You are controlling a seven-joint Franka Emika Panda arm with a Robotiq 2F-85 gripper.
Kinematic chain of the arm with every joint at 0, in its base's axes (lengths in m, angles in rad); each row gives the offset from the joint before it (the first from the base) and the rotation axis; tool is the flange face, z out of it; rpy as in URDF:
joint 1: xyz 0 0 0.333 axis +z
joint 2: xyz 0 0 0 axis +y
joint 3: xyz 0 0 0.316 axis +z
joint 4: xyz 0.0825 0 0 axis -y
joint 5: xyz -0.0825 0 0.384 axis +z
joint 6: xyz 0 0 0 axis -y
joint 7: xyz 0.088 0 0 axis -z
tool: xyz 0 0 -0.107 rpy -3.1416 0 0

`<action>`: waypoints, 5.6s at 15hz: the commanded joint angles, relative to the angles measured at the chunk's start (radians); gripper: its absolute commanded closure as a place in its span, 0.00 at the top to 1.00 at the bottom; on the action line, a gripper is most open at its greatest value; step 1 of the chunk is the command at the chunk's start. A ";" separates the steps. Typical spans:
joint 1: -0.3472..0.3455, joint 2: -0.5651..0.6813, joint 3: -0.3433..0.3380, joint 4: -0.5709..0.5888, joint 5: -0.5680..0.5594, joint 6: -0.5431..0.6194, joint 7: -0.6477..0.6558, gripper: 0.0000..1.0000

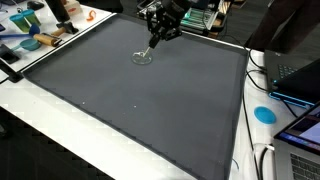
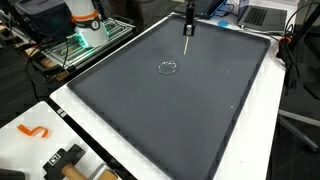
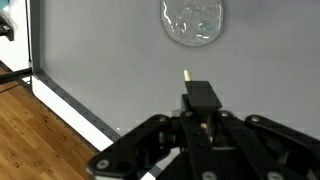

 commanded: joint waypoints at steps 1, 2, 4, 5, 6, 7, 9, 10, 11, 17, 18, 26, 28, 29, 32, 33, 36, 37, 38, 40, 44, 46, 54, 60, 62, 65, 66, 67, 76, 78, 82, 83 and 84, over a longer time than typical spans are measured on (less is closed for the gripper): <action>0.035 0.059 -0.012 0.044 -0.083 -0.052 0.111 0.03; 0.040 0.072 -0.012 0.052 -0.098 -0.064 0.133 0.03; 0.051 0.094 -0.013 0.067 -0.134 -0.092 0.180 0.03; 0.057 0.106 -0.012 0.075 -0.152 -0.108 0.204 0.03; 0.062 0.116 -0.011 0.082 -0.165 -0.124 0.223 0.03; 0.064 0.125 -0.010 0.088 -0.173 -0.134 0.239 0.03; 0.068 0.143 -0.009 0.100 -0.182 -0.150 0.267 0.03; 0.069 0.150 -0.010 0.104 -0.186 -0.152 0.280 0.03; 0.071 0.157 -0.011 0.108 -0.194 -0.155 0.295 0.03; 0.080 0.196 -0.012 0.129 -0.268 -0.207 0.382 0.03; 0.080 0.203 -0.012 0.134 -0.279 -0.216 0.395 0.03; 0.079 0.250 -0.010 0.167 -0.307 -0.255 0.447 0.03; 0.079 0.260 -0.011 0.172 -0.313 -0.253 0.460 0.03; 0.078 0.263 -0.011 0.173 -0.316 -0.252 0.465 0.03; 0.072 0.269 -0.013 0.183 -0.314 -0.251 0.459 0.03; 0.068 0.266 -0.015 0.186 -0.310 -0.247 0.452 0.03; 0.057 0.256 -0.021 0.193 -0.300 -0.240 0.437 0.03; 0.051 0.252 -0.021 0.195 -0.293 -0.237 0.431 0.03; 0.044 0.248 -0.022 0.197 -0.286 -0.234 0.428 0.03; 0.031 0.239 -0.025 0.201 -0.272 -0.229 0.420 0.03; -0.016 0.204 -0.027 0.191 -0.222 -0.196 0.372 0.03; -0.046 0.180 -0.029 0.180 -0.179 -0.156 0.337 0.03; -0.165 0.091 -0.066 0.100 0.170 0.188 0.054 0.03; -0.211 0.046 -0.088 -0.001 0.560 0.356 -0.271 0.03; -0.236 0.029 -0.074 -0.032 0.703 0.392 -0.396 0.03; -0.266 0.005 -0.056 -0.065 0.893 0.412 -0.564 0.03; -0.278 -0.005 -0.047 -0.074 0.960 0.412 -0.626 0.03; -0.292 -0.014 -0.038 -0.081 1.032 0.405 -0.689 0.03; -0.375 -0.074 -0.020 -0.121 1.598 0.345 -1.237 0.03; -0.386 -0.087 -0.027 -0.137 1.672 0.332 -1.323 0.03; -0.406 -0.108 -0.036 -0.163 1.769 0.298 -1.450 0.03; -0.411 -0.116 -0.037 -0.172 1.802 0.290 -1.485 0.03; -0.415 -0.122 -0.039 -0.179 1.828 0.277 -1.513 0.03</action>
